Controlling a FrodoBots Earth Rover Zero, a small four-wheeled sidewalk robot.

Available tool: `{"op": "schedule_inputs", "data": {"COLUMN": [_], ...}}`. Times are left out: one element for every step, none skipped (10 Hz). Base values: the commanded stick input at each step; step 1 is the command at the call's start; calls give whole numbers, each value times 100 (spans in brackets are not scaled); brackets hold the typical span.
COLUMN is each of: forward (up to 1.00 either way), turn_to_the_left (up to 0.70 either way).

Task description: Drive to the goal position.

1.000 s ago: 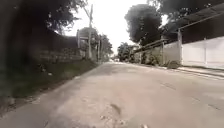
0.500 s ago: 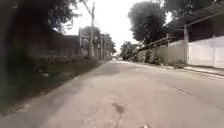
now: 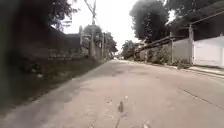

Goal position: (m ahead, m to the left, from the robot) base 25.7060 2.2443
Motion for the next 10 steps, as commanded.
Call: {"op": "schedule_inputs", "data": {"forward": [70, 70, 70, 70, 70, 70, 70, 70, 70, 71], "turn_to_the_left": [10, 5, 1, 2, 2, 2, 2, 1, 0, 0]}}
